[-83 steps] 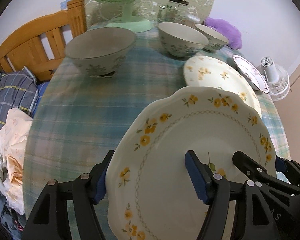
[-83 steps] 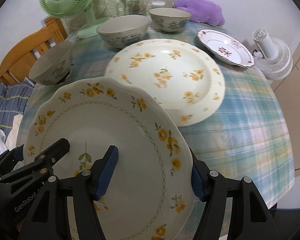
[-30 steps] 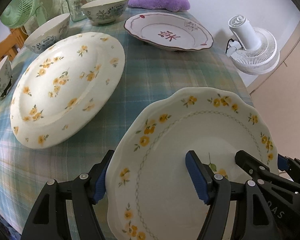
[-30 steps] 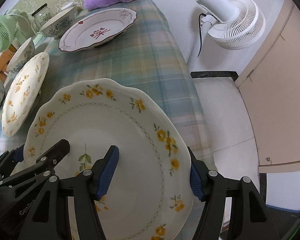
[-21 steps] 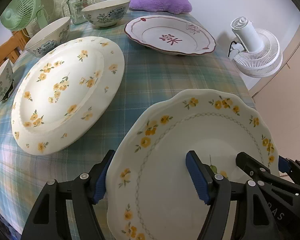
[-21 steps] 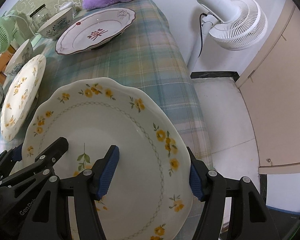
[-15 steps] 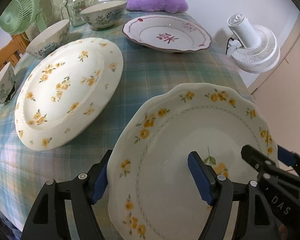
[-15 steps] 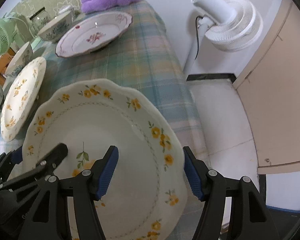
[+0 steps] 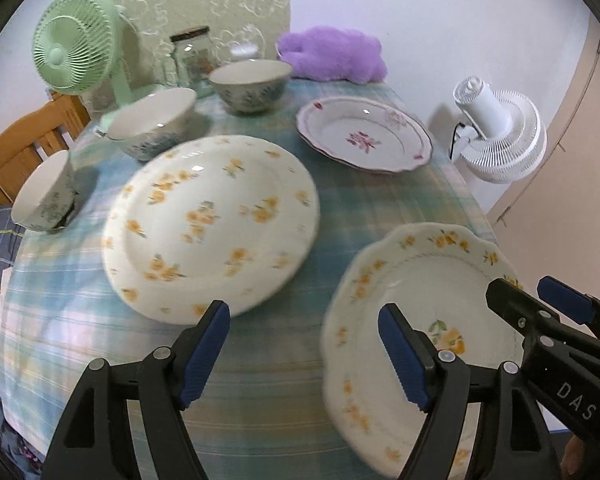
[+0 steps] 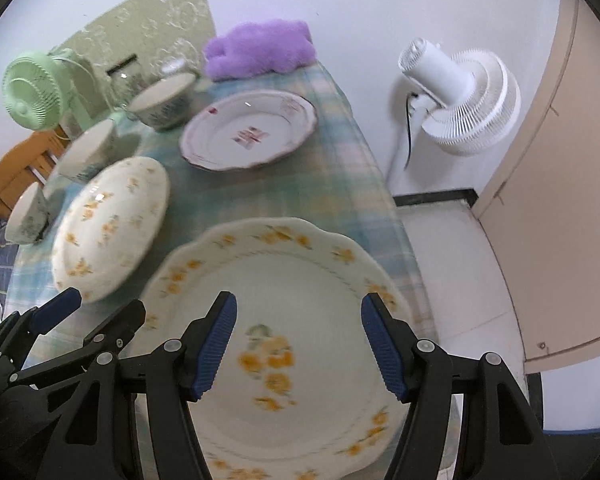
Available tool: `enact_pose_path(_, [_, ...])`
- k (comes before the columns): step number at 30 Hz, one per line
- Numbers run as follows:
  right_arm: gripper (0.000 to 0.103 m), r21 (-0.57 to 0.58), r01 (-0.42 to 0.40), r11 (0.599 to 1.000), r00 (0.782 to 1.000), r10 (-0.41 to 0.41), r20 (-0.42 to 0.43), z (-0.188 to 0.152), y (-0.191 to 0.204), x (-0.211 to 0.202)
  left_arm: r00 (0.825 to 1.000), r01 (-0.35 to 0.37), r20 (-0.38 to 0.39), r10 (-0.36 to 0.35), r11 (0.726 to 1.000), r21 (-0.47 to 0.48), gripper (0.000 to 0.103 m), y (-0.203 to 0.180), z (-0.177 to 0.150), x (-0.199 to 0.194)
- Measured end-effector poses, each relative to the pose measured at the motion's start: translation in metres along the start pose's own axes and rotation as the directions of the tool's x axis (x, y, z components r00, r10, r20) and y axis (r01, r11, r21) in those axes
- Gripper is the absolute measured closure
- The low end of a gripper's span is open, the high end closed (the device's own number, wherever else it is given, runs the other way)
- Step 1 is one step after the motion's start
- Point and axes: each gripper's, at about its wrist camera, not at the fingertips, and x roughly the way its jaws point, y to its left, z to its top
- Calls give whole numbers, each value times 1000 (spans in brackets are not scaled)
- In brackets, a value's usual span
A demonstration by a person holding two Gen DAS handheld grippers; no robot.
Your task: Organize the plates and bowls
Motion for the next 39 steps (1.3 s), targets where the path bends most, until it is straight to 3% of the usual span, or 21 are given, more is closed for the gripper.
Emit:
enact_pose_path(13, [35, 8, 29, 1000, 998, -30, 53, -1, 94, -22, 999, 13, 50, -13, 1000, -8, 24, 90, 7, -25])
enact_pose_path(22, [35, 30, 31, 999, 995, -34, 99, 18, 154, -16, 994, 13, 109, -12, 1000, -5, 24, 145, 39, -21])
enact_pose_path(32, [35, 20, 18, 1000, 996, -19, 92, 68, 171, 26, 996, -12, 88, 16, 999, -43, 25, 160, 85, 25])
enact_pose_path(39, [35, 10, -11, 1000, 1000, 11, 22, 82, 163, 74, 999, -29, 27, 30, 998, -50, 26, 156, 87, 66])
